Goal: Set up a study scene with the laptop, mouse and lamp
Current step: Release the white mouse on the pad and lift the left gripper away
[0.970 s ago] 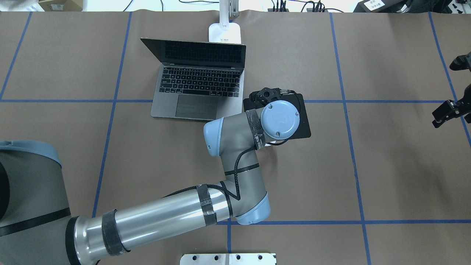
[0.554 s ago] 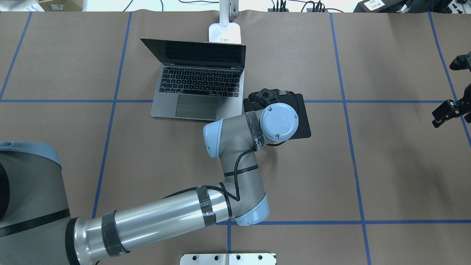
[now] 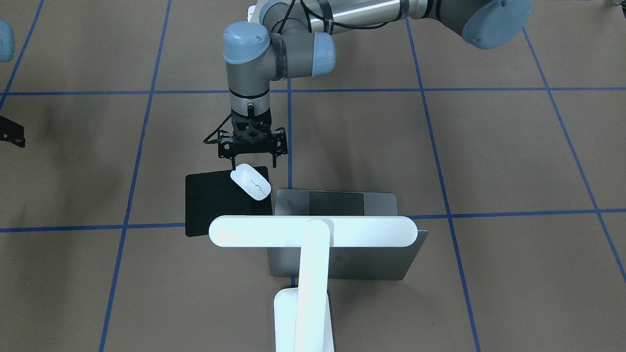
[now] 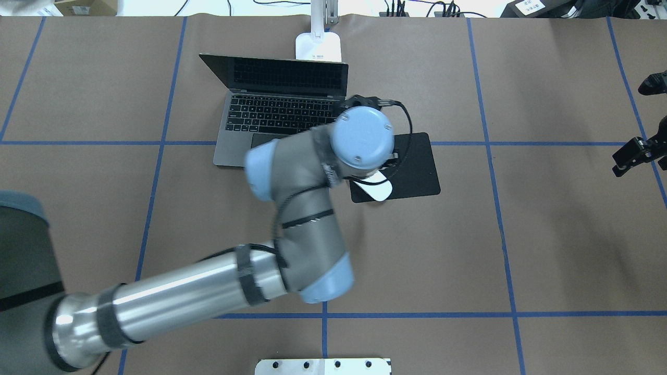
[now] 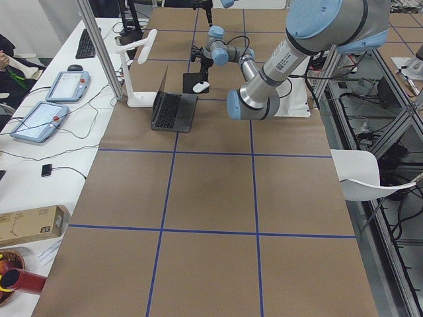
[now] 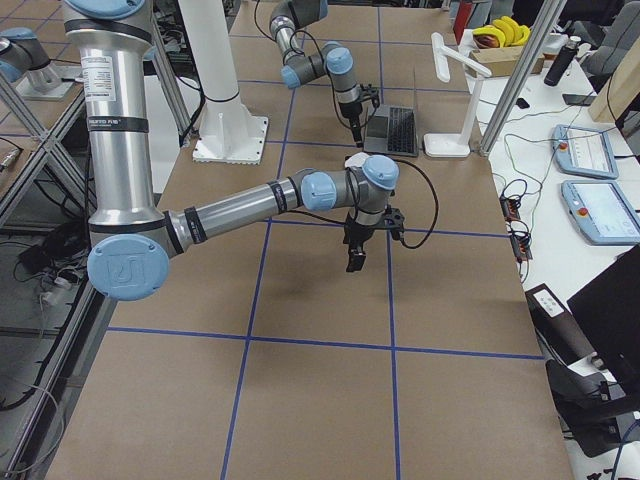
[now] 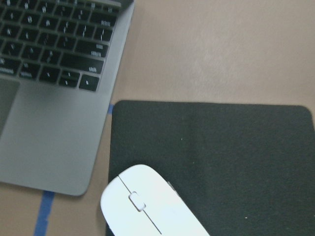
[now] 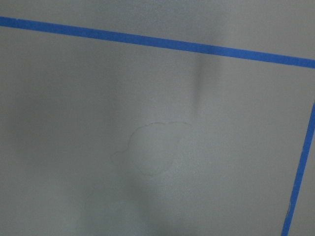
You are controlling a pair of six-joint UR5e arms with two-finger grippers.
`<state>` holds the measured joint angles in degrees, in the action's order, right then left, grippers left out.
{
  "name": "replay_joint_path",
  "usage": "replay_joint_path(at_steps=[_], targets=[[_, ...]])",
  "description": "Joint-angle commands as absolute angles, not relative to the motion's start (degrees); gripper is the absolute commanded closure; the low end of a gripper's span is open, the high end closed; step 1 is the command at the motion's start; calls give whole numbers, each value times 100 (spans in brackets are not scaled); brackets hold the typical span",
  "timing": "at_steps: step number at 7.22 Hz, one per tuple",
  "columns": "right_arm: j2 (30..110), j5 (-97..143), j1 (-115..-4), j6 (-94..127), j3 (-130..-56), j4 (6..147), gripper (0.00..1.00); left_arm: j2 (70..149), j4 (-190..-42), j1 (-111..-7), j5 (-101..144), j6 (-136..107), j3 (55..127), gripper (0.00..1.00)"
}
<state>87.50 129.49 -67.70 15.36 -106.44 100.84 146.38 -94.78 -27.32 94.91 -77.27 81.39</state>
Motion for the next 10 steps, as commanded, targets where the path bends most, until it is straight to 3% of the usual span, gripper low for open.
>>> replay_joint_path(at_steps=[1, 3, 5, 7, 10], targets=[[8675, 12859, -6855, 1529, -10600, 10081, 0, 13058, -8232, -3250, 10237, -6991, 10844, 2], [8622, 12806, -7082, 1704, -10573, 10081, 0, 12203, -7693, -3697, 10685, -6516, 11704, 2], [8605, 12675, -7128, 1758, -10573, 10081, 0, 11456, -7638, -4688, 11430, -5429, 11699, 2], [8666, 12612, -7259, 1732, -10538, 10090, 0, 10543, -7690, -5743, 12108, -3866, 11585, 1], [8657, 12665, -7925, 707, -9864, 10081, 0, 10204, -7726, -7273, 12664, -1431, 10411, 1]])
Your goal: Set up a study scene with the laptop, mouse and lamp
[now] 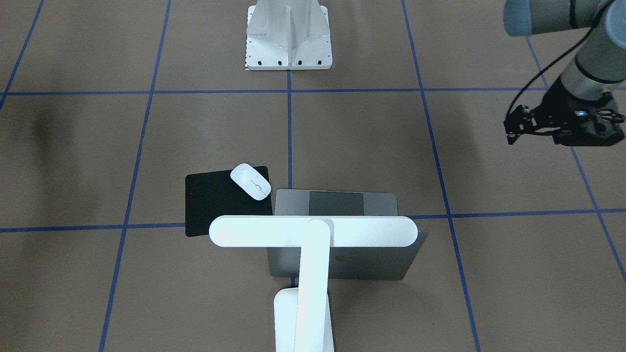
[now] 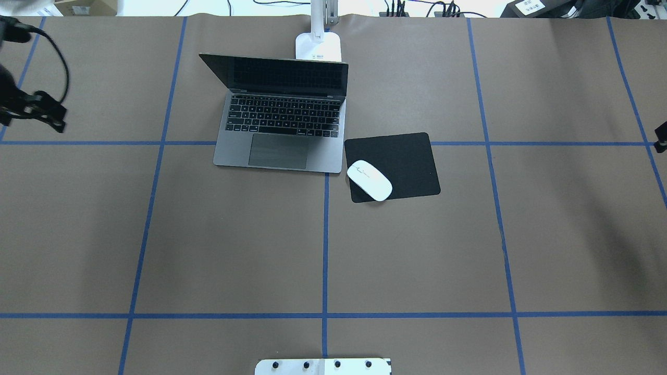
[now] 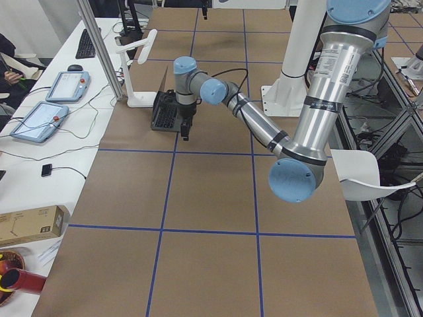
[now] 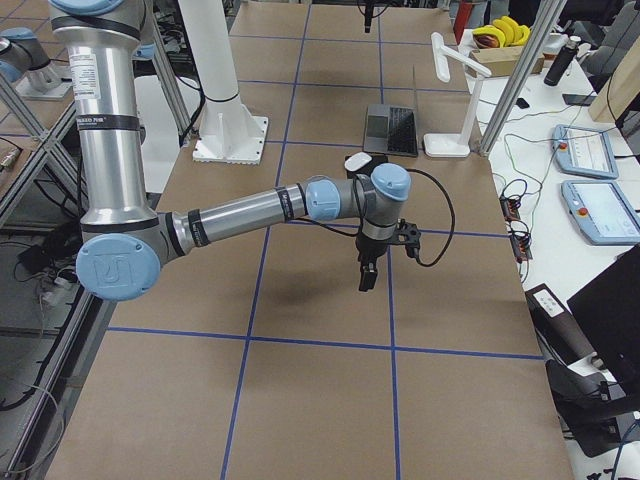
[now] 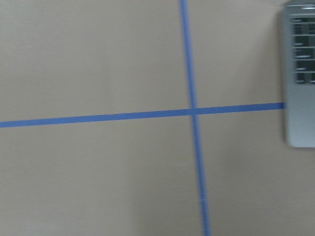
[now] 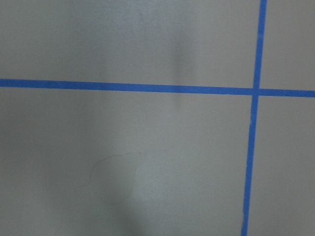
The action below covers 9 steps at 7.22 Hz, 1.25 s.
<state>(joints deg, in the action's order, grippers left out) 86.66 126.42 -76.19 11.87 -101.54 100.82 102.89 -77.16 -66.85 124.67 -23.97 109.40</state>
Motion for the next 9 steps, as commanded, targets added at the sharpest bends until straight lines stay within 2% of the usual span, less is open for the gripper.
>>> replay_joint_path(at_steps=[1, 4, 6, 9], targets=[[8657, 12674, -8110, 599, -9757, 10081, 0, 10195, -7752, -7591, 12804, -789, 10032, 1], [8657, 12822, -8463, 53, -9231, 9863, 0, 9740, -8313, -8532, 12920, 725, 9117, 1], [8657, 12867, -8508, 53, -9035, 9633, 0, 9633, -8918, -8945, 12920, 1386, 8231, 1], [8657, 12981, -8578, 53, -9044, 9633, 0, 9633, -9202, -9193, 12911, 1521, 7831, 1]])
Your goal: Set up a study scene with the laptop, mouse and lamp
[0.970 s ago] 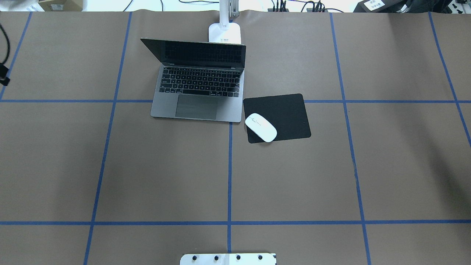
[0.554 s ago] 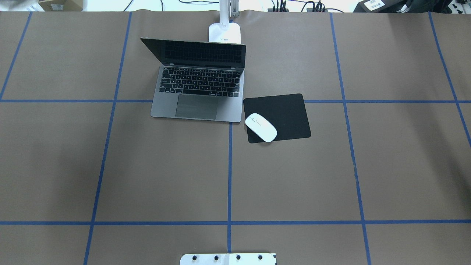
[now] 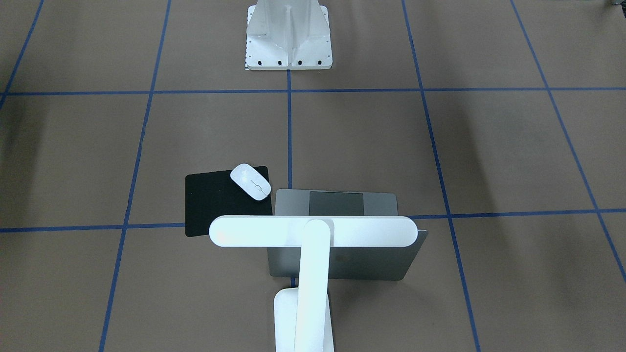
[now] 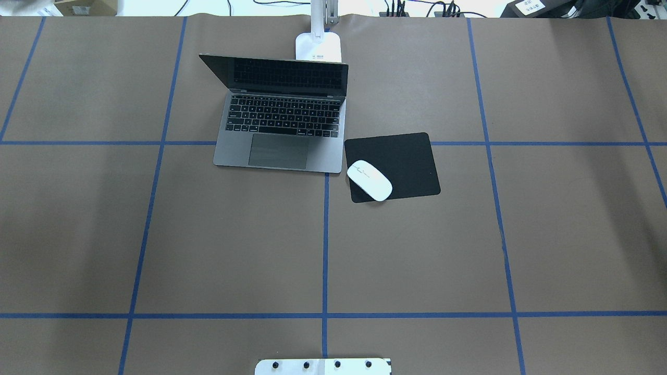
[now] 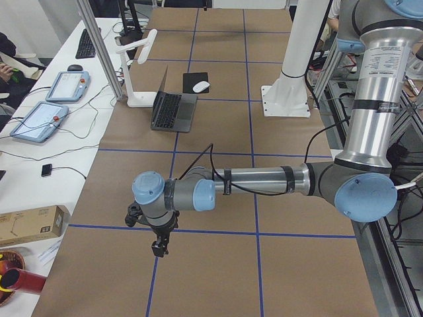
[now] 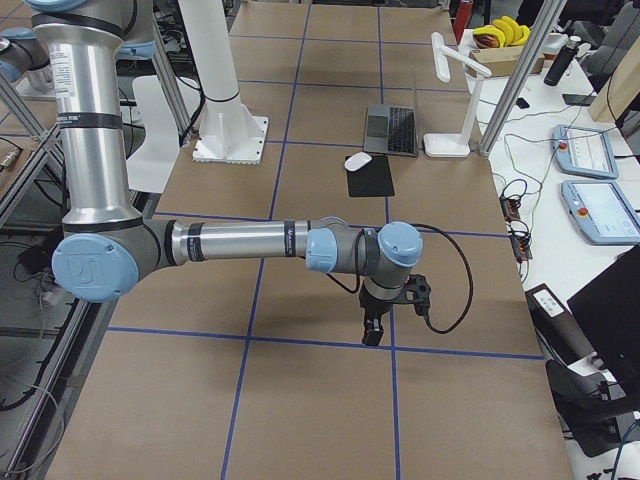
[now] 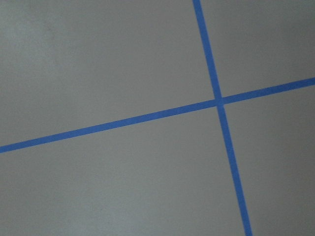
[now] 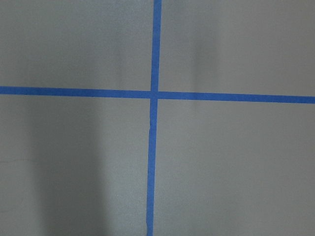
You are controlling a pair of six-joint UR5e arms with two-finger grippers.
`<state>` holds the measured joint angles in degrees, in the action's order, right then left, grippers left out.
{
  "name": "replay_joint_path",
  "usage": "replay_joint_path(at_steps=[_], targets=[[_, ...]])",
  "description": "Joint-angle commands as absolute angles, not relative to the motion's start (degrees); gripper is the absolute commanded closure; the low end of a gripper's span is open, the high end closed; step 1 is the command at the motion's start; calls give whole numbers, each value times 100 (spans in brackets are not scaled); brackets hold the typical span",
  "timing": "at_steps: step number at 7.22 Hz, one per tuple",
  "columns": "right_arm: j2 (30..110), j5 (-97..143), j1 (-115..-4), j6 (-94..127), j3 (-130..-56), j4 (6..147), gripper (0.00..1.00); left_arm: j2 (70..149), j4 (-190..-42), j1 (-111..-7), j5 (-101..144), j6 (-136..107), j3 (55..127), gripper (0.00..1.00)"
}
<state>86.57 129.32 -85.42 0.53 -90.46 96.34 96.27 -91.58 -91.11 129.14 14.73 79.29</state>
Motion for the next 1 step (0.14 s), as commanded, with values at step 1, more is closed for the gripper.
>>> replay_joint_path(at_steps=[1], targets=[[8666, 13008, -8578, 70, -9044, 9624, 0, 9720, -9141, -9193, 12911, 1486, 7831, 1]])
